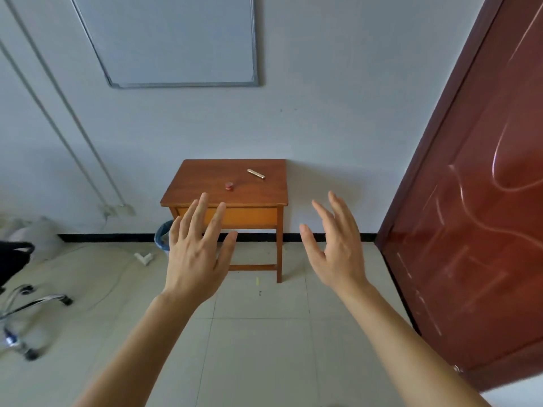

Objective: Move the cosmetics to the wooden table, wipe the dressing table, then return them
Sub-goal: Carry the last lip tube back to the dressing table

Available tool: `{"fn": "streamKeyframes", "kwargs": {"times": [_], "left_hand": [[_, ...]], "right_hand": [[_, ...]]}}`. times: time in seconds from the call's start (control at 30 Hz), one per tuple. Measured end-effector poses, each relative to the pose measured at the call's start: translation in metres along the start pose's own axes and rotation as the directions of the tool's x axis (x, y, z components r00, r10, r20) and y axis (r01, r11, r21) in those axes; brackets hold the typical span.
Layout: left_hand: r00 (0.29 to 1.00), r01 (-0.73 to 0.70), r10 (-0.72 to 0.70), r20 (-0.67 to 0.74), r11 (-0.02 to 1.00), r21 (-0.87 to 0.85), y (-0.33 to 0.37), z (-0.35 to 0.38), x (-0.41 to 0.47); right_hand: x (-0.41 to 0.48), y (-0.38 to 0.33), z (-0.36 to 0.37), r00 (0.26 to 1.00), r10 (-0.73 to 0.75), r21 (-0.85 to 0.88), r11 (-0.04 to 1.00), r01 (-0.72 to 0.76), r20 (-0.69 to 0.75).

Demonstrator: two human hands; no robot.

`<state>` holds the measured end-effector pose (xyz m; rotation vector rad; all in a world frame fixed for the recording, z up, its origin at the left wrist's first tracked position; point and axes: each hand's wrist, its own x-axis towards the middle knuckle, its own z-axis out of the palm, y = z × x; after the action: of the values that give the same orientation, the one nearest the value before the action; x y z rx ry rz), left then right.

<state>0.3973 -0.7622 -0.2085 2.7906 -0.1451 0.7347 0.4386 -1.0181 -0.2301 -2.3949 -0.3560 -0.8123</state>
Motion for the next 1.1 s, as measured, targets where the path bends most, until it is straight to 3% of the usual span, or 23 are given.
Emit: {"fn": "streamKeyframes", "kwargs": {"times": [0.5, 0.77, 1.1], "left_hand": [[0.989, -0.059, 0.043, 0.139, 0.992, 0.112, -0.072, 0.156, 0.254], [0.965, 0.133, -0.167, 0.203, 0.977, 0.169, -0.131, 0.224, 0.349], [0.905, 0.183, -0.214, 0.366, 0.976, 0.119, -0.213, 0.343, 0.439]], "right_hand": [[0.235, 0.12, 0.185, 0.996, 0.038, 0.001, 0.999, -0.038, 0.084], [0.335, 0.158, 0.276, 0.975, 0.027, -0.026, 0.999, -0.022, 0.222], [0.408, 0.212, 0.398, 0.904, 0.133, -0.149, 0.986, -0.078, 0.407]]}}
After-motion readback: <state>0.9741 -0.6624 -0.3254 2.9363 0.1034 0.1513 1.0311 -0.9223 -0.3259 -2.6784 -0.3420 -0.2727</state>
